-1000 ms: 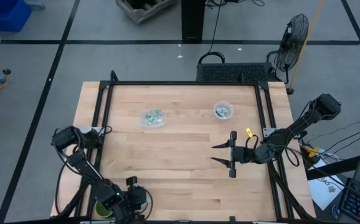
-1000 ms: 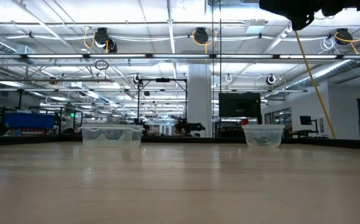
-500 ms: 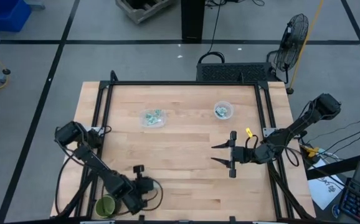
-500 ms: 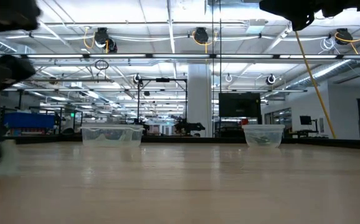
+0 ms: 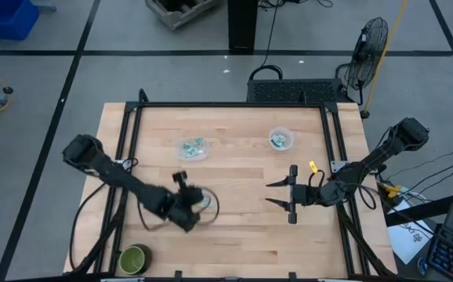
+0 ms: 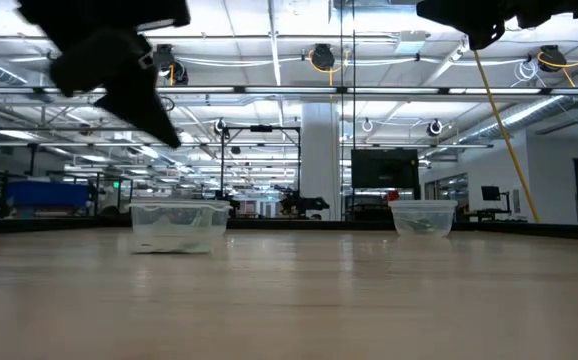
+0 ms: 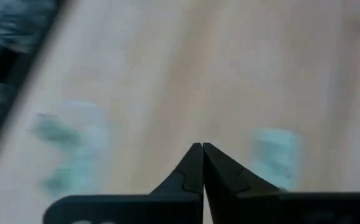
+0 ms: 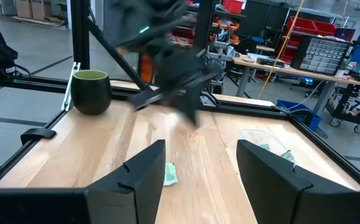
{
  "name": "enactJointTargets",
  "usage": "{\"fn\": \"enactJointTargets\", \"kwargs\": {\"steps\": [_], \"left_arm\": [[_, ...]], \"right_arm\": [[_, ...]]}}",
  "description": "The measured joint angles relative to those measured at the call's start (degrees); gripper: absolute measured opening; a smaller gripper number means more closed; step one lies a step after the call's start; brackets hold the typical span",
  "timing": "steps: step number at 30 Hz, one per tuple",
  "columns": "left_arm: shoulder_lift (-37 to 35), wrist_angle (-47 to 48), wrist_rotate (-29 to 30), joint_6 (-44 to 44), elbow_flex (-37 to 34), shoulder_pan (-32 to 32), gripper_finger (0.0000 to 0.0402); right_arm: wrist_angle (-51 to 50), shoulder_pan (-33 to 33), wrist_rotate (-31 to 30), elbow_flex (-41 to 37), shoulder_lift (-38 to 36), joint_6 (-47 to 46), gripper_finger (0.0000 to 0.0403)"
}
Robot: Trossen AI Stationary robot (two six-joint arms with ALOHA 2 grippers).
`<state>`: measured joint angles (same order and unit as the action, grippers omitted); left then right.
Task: Pick and place items into bin
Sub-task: Put the stevia packet into the left transparent bin
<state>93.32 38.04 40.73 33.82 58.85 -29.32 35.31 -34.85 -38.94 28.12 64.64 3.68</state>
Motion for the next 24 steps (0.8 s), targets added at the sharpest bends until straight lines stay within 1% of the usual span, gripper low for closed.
{"fn": "enactJointTargets", "kwargs": {"steps": [3,5,7,9,11,13,16,20,24], "left_arm": [[-5.0,2.6,4.6,-1.9,0.1,4.1,0.0015],[-8.3,3.5,4.1,-2.6,0.1,7.0,0.0017],[-10.9,1.7,-0.4,-4.0,0.1,9.9,0.0014],[-12.1,-0.9,-7.9,-5.6,0.2,11.7,0.0010],[-11.7,-4.0,-14.0,-8.3,0.1,11.5,0.0009],[-10.3,-8.0,-17.3,-9.7,0.1,10.2,0.0017],[-7.2,-11.9,-18.0,-9.7,0.1,8.6,0.0047],[-2.2,-13.2,-18.9,-9.1,0.1,7.9,0.0112],[2.9,-13.9,-24.6,-8.0,0.1,8.9,0.0183]], "right_arm": [[-0.2,0.0,0.0,0.0,0.0,0.0,0.0189],[-0.1,0.0,0.0,0.0,0.0,0.0,0.0189],[-0.2,0.0,0.0,0.0,0.0,0.0,0.0189],[-0.3,0.0,0.0,0.0,0.0,0.0,0.0189],[-0.6,0.0,0.0,0.0,0.0,-0.6,0.0189],[-1.2,0.0,0.0,0.0,0.0,-1.4,0.0189],[-1.2,0.0,0.0,0.0,0.0,-1.5,0.0189],[-1.1,0.0,0.0,0.0,0.0,-1.6,0.0189],[-0.9,0.0,0.0,0.0,0.0,-1.7,0.0189]]}}
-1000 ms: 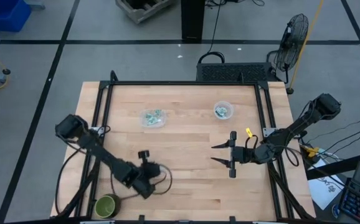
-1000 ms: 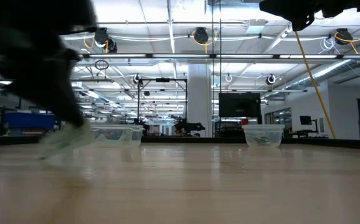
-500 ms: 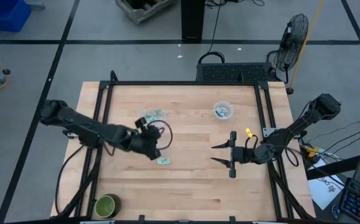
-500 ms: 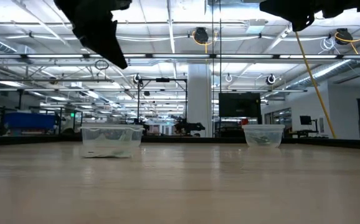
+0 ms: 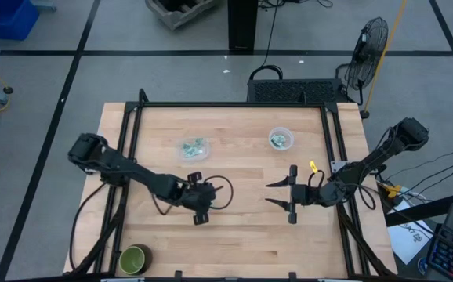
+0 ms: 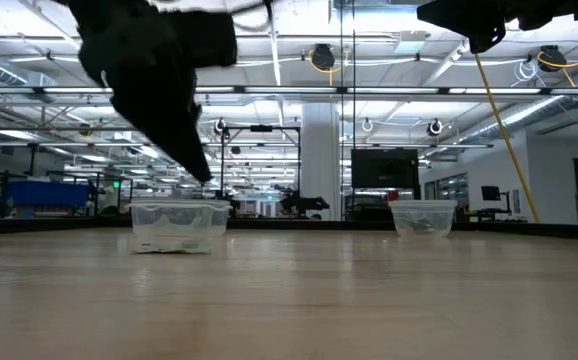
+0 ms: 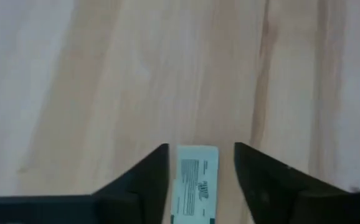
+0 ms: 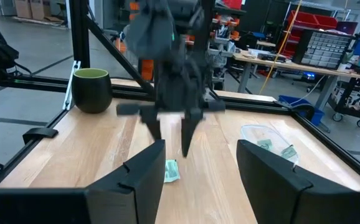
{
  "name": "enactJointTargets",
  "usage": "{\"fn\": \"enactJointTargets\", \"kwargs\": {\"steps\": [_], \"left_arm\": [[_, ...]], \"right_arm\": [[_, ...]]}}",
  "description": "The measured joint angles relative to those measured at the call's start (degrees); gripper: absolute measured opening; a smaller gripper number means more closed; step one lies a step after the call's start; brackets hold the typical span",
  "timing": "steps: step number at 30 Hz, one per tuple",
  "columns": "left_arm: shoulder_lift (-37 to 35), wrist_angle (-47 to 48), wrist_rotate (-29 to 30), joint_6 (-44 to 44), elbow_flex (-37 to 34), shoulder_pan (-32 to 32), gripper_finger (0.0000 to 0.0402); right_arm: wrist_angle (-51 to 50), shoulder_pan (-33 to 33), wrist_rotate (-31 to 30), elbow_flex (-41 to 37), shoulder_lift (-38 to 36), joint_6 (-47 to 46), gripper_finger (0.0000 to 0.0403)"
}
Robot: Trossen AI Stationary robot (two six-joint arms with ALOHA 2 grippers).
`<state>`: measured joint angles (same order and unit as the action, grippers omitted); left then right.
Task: Pick and place items into bin
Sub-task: Put the stevia packet into the left transparent bin
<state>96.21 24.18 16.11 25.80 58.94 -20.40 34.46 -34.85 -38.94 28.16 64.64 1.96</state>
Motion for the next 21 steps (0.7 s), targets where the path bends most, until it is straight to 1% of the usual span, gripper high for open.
{"fn": "enactJointTargets", "kwargs": {"steps": [3,7,11,15,21], "left_arm": [[3.0,-0.7,-1.8,-0.7,0.0,0.6,0.0222],[4.6,-1.4,-1.3,-1.8,0.0,1.4,0.0249],[4.8,-0.3,-0.4,-2.2,0.0,2.6,0.0254],[5.0,-0.5,-1.7,-1.7,0.0,3.5,0.0255],[8.9,-2.5,-4.4,-1.8,0.1,3.8,0.0255]], "right_arm": [[0.0,0.0,0.0,0.0,0.0,0.0,0.0189],[-0.1,0.0,0.0,0.0,0.0,0.0,0.0189],[-0.3,0.0,0.0,0.0,0.0,-0.2,0.0189],[-0.5,0.0,0.0,0.0,0.0,-0.4,0.0189],[-0.5,0.0,0.0,0.0,0.0,-0.5,0.0189]]}}
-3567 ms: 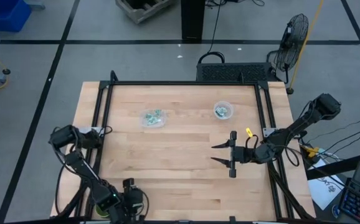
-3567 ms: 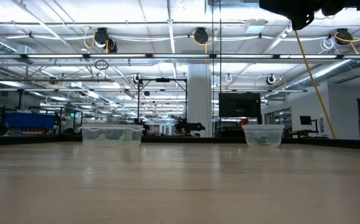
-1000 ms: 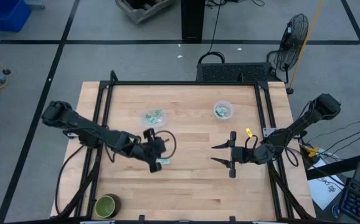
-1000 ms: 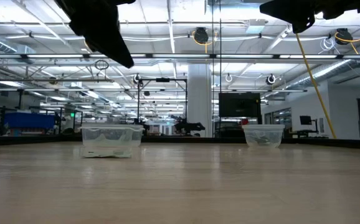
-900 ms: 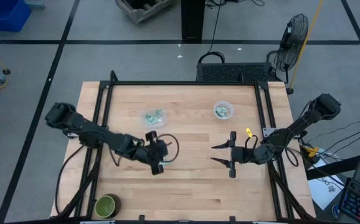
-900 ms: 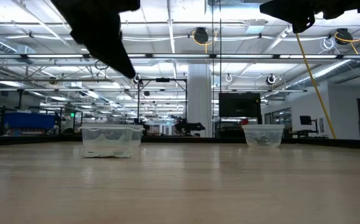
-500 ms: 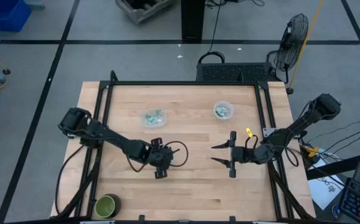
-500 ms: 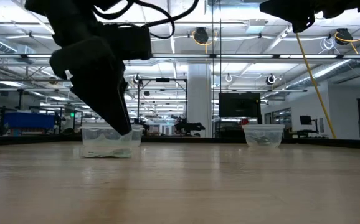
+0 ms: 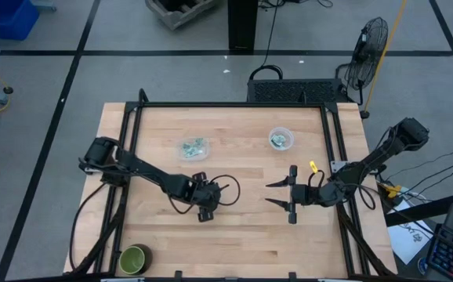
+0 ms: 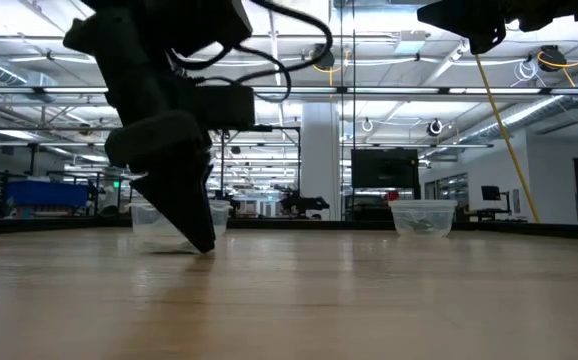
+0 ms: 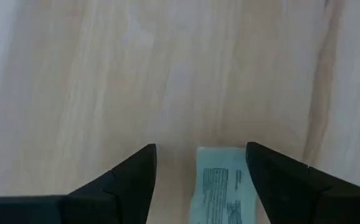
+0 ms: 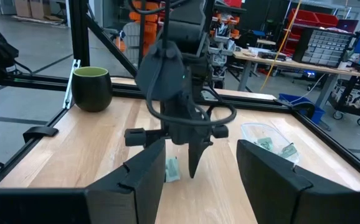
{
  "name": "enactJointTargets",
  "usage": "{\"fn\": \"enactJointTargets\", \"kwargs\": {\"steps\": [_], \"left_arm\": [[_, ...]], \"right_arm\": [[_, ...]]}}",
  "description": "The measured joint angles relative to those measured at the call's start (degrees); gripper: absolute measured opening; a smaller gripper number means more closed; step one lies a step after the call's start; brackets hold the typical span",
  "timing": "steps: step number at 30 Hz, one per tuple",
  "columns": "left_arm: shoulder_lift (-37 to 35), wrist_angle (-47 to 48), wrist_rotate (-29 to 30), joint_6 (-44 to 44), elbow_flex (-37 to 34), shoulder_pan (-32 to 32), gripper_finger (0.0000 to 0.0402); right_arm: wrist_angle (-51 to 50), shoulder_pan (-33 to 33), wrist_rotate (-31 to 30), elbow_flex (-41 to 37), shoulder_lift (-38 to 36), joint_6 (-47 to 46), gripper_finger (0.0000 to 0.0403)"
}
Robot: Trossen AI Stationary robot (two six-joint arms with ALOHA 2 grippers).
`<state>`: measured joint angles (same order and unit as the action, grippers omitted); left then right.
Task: Pick and place items into bin
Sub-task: Put the stevia packet into the left transparent bin
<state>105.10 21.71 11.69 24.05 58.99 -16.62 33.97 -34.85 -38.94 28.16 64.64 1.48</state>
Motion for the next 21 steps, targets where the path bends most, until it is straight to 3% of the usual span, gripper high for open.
{"fn": "enactJointTargets", "kwargs": {"steps": [5,8,21], "left_arm": [[1.4,-0.2,0.4,0.3,0.2,-0.2,0.0251],[1.4,0.3,-0.9,0.3,0.2,-0.2,0.0228],[0.9,1.5,-1.4,-1.2,0.1,-0.2,0.0042]], "right_arm": [[-0.1,0.0,0.0,0.0,0.0,0.0,0.0189],[0.0,0.0,0.0,0.0,0.0,0.0,0.0189],[-0.2,0.0,0.0,0.0,0.0,0.0,0.0189]]}}
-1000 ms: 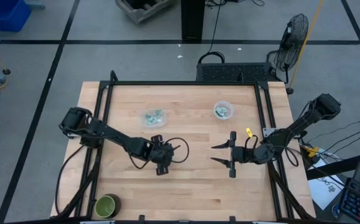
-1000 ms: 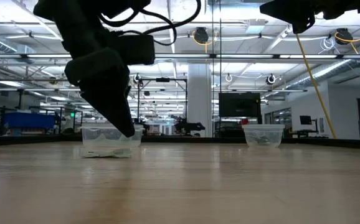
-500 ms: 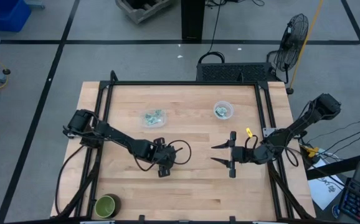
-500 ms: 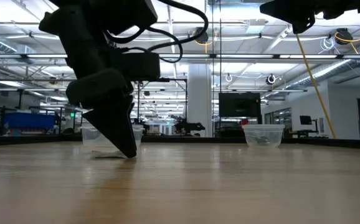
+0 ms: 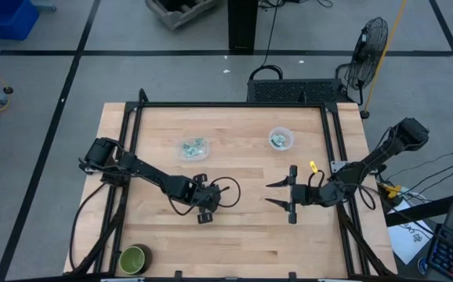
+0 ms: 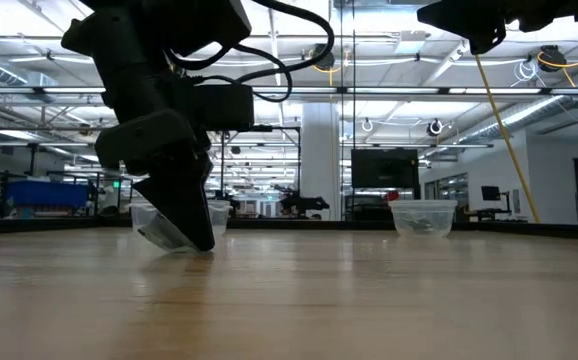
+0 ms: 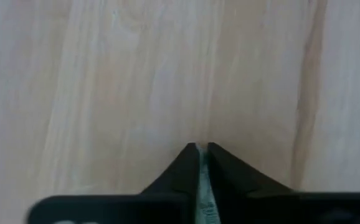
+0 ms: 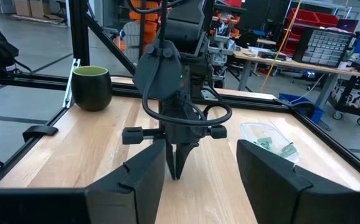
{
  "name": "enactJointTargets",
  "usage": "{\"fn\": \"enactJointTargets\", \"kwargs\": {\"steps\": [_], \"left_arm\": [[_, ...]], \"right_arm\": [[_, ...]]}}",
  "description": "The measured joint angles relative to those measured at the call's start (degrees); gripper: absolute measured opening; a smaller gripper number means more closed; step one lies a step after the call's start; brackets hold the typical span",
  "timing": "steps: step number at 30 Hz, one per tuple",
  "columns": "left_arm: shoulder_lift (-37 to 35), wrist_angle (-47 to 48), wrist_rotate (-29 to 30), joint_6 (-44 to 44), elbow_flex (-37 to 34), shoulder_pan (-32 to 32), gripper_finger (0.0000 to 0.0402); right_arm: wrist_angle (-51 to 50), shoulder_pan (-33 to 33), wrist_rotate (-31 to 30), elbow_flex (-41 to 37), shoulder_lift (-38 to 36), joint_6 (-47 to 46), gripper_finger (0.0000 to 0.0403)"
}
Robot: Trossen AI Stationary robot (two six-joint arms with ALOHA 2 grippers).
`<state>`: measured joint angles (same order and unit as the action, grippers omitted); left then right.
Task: Pick and place items into bin
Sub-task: Put the stevia packet into the left transparent bin
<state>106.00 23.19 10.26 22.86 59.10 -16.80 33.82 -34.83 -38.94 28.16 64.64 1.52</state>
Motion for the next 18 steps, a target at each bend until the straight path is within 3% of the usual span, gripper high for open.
{"fn": "enactJointTargets", "kwargs": {"steps": [4,9,14,18], "left_arm": [[-0.2,0.1,0.6,-0.8,0.0,0.2,0.0007],[-2.3,2.5,2.7,-2.0,-0.3,0.9,0.0021],[-7.1,5.7,4.6,-3.6,-0.3,2.5,0.0005],[-12.4,9.9,8.5,-4.4,-0.3,4.7,0.0016]], "right_arm": [[0.0,0.0,0.0,0.0,0.0,0.0,0.0189],[-0.2,0.0,0.0,0.0,0.0,0.0,0.0189],[-0.7,0.0,-0.2,-0.1,0.0,0.0,0.0189],[-0.6,0.0,-0.2,-0.1,0.0,0.0,0.0189]]}}
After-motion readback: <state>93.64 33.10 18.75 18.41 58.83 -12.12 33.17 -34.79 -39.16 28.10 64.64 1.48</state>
